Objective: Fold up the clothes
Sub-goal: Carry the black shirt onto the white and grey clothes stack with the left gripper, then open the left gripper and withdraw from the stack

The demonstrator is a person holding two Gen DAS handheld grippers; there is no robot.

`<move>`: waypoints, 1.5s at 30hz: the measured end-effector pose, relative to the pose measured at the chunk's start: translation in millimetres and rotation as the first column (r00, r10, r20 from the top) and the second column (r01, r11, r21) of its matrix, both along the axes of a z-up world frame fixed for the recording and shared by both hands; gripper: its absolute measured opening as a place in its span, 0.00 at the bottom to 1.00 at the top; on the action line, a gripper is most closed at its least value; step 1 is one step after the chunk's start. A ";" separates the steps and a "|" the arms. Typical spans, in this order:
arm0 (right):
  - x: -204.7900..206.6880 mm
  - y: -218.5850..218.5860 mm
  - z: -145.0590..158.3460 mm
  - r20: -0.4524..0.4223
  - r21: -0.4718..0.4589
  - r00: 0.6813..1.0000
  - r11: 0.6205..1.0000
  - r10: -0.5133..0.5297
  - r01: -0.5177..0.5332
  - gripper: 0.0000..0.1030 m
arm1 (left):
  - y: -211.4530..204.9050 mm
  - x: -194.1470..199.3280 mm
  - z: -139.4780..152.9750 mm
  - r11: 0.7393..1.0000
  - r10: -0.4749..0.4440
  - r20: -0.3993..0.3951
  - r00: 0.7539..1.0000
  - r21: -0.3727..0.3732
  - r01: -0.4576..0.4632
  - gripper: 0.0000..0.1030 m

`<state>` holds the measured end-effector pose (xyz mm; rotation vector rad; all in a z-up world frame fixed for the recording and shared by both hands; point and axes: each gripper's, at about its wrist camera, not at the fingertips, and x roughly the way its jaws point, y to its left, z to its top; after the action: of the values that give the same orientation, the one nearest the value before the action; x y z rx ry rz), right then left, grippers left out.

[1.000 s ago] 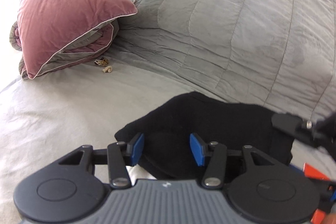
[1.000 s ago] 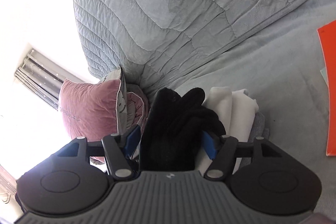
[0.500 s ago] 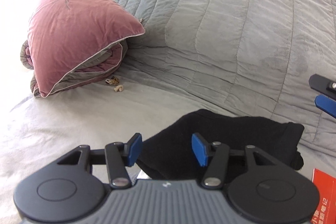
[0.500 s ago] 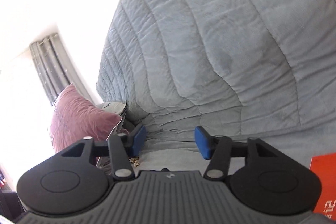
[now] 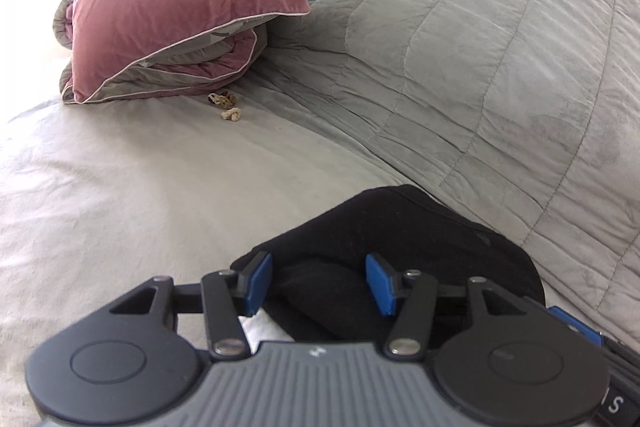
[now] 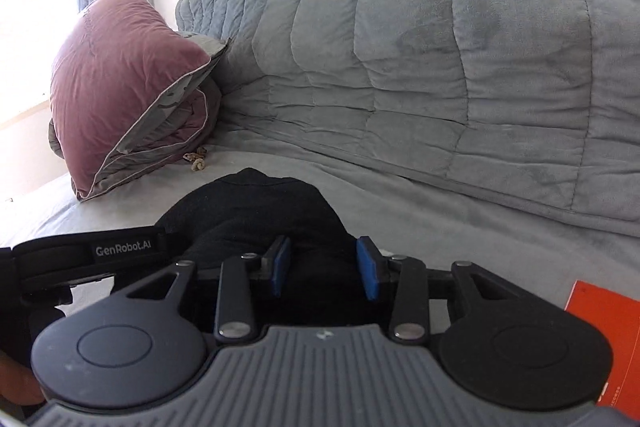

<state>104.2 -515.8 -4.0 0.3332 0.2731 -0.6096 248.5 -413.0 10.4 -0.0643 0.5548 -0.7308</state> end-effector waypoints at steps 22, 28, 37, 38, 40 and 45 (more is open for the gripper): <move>-33.0 16.8 39.2 0.059 0.077 0.997 0.996 -0.045 0.041 0.52 | 45.0 -97.4 15.5 0.999 -0.036 0.066 0.997 0.013 0.035 0.54; -47.0 22.4 50.2 0.014 0.112 1.000 0.994 0.001 -0.003 0.60 | 61.8 -117.4 21.6 0.995 -0.020 0.023 1.000 0.100 0.018 0.64; -74.3 33.3 58.6 -0.037 0.200 0.998 0.979 0.043 -0.035 0.65 | 89.5 -140.8 19.7 0.972 0.099 -0.108 0.989 0.224 -0.072 0.69; -77.3 36.2 59.2 -0.047 0.186 0.998 0.982 0.049 -0.040 0.66 | 92.9 -144.1 19.3 0.966 0.118 -0.115 0.986 0.241 -0.088 0.72; -82.8 41.8 59.8 -0.065 0.158 0.996 0.986 0.067 -0.056 0.67 | 99.7 -150.9 18.7 0.954 0.158 -0.128 0.979 0.276 -0.118 0.76; -94.2 54.3 58.8 -0.107 0.099 0.988 0.990 0.114 -0.103 0.77 | 116.8 -165.2 19.1 0.911 0.249 -0.188 0.950 0.378 -0.164 0.85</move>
<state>10.0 -461.5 54.8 0.3722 0.4268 -0.5097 83.3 -296.2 29.5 0.1314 0.8861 -0.4057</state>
